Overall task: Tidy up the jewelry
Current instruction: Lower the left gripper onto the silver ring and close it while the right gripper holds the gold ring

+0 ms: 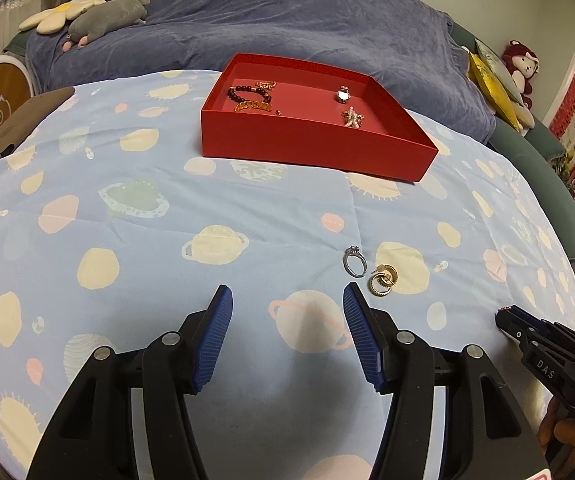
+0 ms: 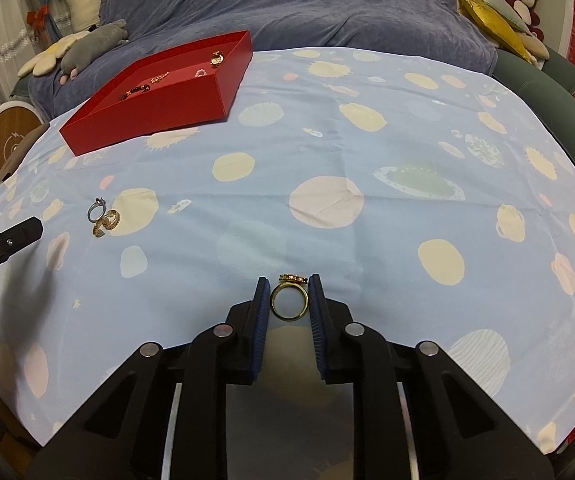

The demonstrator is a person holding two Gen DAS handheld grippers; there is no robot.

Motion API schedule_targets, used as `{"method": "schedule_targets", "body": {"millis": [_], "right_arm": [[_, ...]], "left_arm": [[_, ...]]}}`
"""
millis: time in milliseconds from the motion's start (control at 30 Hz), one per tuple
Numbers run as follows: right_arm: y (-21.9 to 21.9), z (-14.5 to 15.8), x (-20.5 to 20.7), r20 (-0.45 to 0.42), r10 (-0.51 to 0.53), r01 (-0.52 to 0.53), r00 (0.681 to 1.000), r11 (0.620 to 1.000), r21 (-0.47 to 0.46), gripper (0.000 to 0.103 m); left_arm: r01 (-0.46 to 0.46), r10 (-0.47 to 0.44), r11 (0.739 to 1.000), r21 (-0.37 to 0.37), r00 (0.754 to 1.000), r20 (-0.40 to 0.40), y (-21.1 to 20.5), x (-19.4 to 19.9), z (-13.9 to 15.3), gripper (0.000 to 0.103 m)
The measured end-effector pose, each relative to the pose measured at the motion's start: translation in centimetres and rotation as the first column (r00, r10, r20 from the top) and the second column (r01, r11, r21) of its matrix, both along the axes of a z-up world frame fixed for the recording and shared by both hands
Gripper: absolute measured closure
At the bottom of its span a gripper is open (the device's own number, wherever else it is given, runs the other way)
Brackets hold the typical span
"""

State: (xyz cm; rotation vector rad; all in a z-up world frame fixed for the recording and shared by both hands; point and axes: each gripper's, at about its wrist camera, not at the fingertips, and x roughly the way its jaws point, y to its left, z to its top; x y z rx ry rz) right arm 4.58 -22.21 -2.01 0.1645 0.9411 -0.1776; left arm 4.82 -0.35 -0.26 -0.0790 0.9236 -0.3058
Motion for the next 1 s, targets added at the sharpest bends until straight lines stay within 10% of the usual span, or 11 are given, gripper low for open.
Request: {"method": "schedule_targets", "body": {"millis": [1000], "right_arm": [[3.2,1.7,1.9,0.077,0.067,-0.076,0.995,0.990,0.118,0.084]], "left_arm": [[0.067,-0.067,0.998,0.015,0.998,0.011,-5.7,3.6,-2.1,0.047]]}}
